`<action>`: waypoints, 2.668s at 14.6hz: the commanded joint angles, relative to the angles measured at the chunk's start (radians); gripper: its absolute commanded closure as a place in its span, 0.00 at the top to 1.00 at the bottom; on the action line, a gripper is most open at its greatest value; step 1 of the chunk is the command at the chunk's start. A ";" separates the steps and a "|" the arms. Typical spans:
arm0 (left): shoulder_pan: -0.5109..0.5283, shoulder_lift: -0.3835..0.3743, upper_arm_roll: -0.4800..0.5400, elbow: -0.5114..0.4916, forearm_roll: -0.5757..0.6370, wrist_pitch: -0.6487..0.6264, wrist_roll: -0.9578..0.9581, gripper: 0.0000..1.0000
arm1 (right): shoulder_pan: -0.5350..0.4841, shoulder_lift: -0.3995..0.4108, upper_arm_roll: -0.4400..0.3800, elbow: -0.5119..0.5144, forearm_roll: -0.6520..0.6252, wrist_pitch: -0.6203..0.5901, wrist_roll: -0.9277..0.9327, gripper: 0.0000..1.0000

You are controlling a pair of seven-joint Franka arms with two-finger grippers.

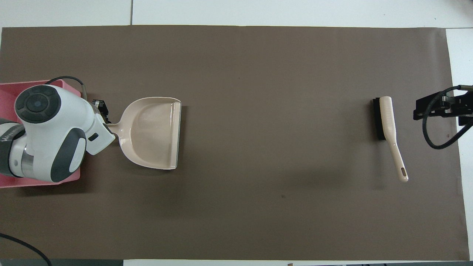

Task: Clean e-waste and dump in bin
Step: 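Lower the dustpan onto the table beside the bin with the left gripper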

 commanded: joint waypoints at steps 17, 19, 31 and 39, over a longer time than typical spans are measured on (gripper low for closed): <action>-0.185 0.021 0.017 -0.055 -0.019 0.107 -0.195 0.10 | -0.009 -0.001 0.005 0.003 0.004 0.014 -0.045 0.99; -0.185 0.021 0.017 -0.061 -0.019 0.112 -0.192 0.53 | -0.010 -0.001 0.003 0.001 0.004 0.015 -0.045 0.99; -0.139 0.003 0.023 0.096 -0.019 -0.133 -0.184 1.00 | -0.010 -0.001 0.003 0.000 0.005 0.012 -0.045 0.99; 0.151 -0.026 0.028 0.143 -0.061 -0.218 -0.195 1.00 | -0.013 -0.001 0.003 0.000 0.005 0.014 -0.046 0.99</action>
